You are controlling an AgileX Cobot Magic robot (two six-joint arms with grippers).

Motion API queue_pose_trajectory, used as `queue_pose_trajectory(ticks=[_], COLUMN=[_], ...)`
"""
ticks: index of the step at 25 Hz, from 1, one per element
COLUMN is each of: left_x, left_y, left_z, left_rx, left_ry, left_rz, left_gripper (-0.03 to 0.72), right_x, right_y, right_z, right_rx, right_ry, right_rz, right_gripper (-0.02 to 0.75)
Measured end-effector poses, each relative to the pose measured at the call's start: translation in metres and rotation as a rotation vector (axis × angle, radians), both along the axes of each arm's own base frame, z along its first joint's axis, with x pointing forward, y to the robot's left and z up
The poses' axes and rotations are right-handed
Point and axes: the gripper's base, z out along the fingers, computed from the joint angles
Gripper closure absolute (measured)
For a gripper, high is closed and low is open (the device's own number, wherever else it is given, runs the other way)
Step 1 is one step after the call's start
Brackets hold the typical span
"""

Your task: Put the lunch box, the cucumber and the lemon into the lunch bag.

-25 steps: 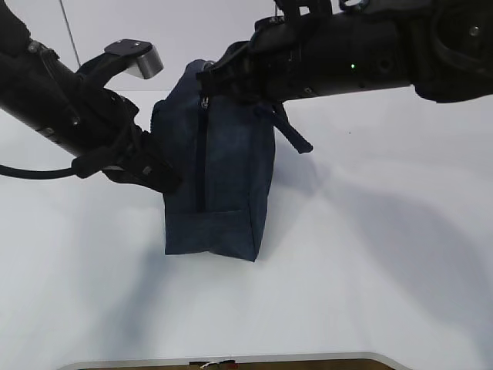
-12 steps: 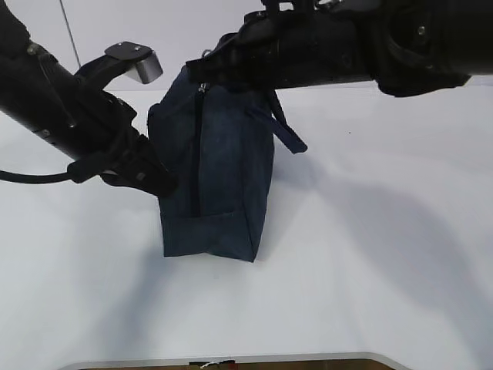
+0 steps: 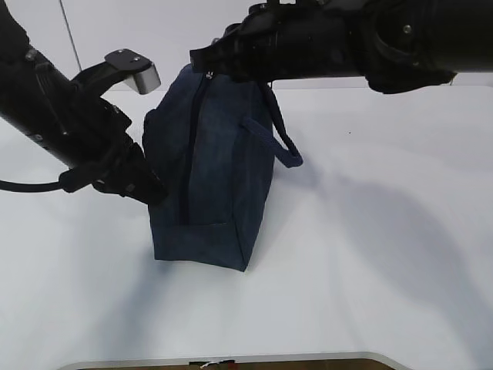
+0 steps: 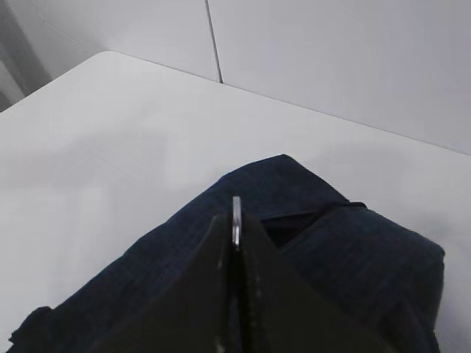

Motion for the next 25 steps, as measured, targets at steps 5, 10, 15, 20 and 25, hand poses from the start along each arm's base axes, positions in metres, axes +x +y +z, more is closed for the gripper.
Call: queue_pose_trajectory(ticks=[5, 10, 15, 20, 25], left_x=[0.000, -0.002, -0.004, -0.007, -0.007], left_y=[0.001, 0.003, 0.003, 0.004, 0.004], left_z=[-0.001, -0.002, -0.002, -0.003, -0.003], left_rx=[0.018, 0.044, 0.047, 0.054, 0.054], left_ry=[-0.003, 0.006, 0.024, 0.051, 0.053], left_rz=[-0.011, -0.034, -0.044, -0.060, -0.061], left_gripper=[0.698, 0.698, 0.699, 0.699, 0.699], right_x=[0.000, 0.003, 0.008, 0.020, 0.035], right_y=[0.000, -0.004, -0.008, -0.013, -0.022], right_z=[0.000, 0.002, -0.002, -0.012, -0.022], right_rx=[0.002, -0.004, -0.033, -0.057, -0.070], right_ry=[0.001, -0.021, -0.046, -0.047, -0.037], right_rz=[0.005, -0.050, -0.109, -0.176, -0.221], right_gripper=[0.733, 0.733, 0.733, 0.733, 0.733])
